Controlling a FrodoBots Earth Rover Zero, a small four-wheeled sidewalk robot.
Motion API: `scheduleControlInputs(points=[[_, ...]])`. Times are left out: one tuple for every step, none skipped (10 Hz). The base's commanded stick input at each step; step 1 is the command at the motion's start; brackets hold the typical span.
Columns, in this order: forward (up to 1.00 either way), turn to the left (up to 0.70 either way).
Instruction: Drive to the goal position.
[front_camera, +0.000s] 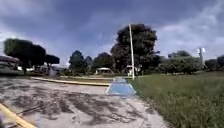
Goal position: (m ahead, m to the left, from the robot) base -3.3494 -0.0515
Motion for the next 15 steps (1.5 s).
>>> scheduleControlInputs(points=[[0.7,0.0],[0.7,0.0],[0.7,0.0],[0.7,0.0],[0.7,0.0],[0.7,0.0],[0.7,0.0],[0.7,0.0],[0.7,0.0],[0.7,0.0],[0.7,0.0],[0.7,0.0],[0.7,0.0],[0.7,0.0],[0.7,0.0]])
